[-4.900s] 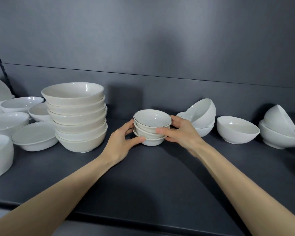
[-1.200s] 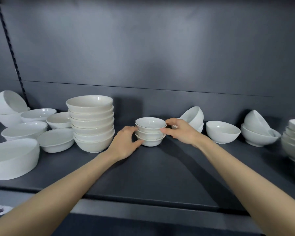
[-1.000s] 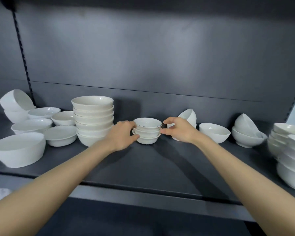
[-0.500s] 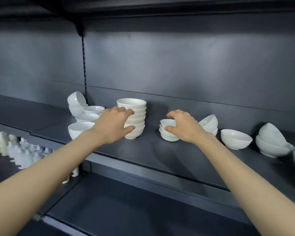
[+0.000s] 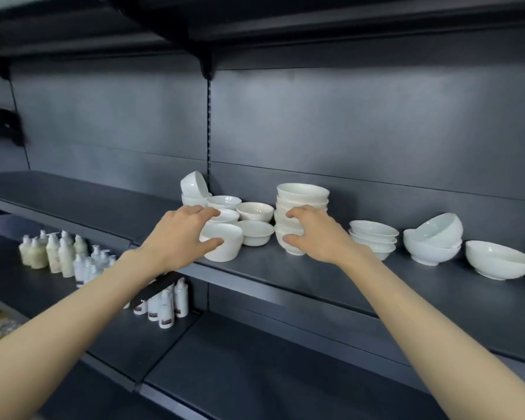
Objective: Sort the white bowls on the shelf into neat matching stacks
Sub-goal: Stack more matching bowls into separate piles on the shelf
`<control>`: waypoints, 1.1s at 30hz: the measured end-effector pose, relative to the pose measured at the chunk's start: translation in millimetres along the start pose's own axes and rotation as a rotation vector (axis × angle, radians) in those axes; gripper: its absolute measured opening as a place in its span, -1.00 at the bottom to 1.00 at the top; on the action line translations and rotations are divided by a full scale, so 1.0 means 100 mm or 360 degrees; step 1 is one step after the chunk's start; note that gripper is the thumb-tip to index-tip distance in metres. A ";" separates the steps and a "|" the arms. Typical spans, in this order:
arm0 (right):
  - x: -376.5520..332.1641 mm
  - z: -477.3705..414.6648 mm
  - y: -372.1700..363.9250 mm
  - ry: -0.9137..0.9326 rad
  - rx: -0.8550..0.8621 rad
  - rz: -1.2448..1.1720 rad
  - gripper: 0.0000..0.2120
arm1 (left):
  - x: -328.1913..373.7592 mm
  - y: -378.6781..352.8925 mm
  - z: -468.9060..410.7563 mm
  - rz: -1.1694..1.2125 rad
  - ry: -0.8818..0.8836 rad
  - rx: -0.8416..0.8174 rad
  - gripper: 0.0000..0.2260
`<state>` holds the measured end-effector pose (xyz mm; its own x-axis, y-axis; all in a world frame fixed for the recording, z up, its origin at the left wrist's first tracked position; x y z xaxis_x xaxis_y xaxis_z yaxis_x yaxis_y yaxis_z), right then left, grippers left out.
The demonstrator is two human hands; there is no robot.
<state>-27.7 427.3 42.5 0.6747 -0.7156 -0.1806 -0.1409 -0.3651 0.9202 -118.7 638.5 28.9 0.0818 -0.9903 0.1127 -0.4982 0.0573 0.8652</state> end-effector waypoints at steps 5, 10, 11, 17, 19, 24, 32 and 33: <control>-0.40 -0.38 -0.40 -0.0044 0.0006 -0.0094 -0.67 | -0.68 -0.11 -0.07 0.0077 -0.0037 -0.0080 -0.50; -0.61 -0.63 -0.69 -0.0152 0.0007 -0.0089 -0.56 | -1.13 -0.32 -0.26 0.0179 -0.0110 -0.0167 -0.47; -0.63 -0.69 -0.72 -0.0176 0.0006 -0.0081 -0.54 | -1.19 -0.36 -0.31 0.0189 -0.0127 -0.0183 -0.47; -0.70 -1.13 -0.78 -0.0246 -0.0001 -0.0050 -0.50 | -1.49 -0.48 -0.73 0.0224 -0.0191 -0.0180 -0.47; -0.70 -1.32 -0.81 -0.0235 0.0018 -0.0023 -0.52 | -1.60 -0.53 -0.87 0.0226 -0.0196 -0.0169 -0.47; -0.64 -1.84 -1.04 -0.0222 0.0013 0.0009 -0.57 | -1.89 -0.69 -1.27 0.0180 -0.0154 -0.0143 -0.47; -0.47 -2.56 -1.28 -0.0202 0.0004 -0.0066 -0.55 | -2.19 -1.03 -1.82 0.0236 -0.0130 -0.0174 -0.48; -0.45 -2.62 -1.30 -0.0215 -0.0006 -0.0071 -0.55 | -2.20 -1.09 -1.88 0.0240 -0.0144 -0.0198 -0.48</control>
<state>150.2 662.5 21.4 0.5768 -0.7723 -0.2662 -0.1101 -0.3964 0.9114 80.1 873.7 1.6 -0.0661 -0.9763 0.2062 -0.3882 0.2155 0.8960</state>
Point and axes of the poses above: each hand's wrist, its own z-axis away from the middle knuckle, its own y-axis out of the back of the hand, x = y × z, the point moved 3 cm from there along -z, towards the middle knuckle, and after that the axes turned 4 degrees about y, right-handed, at the moved point
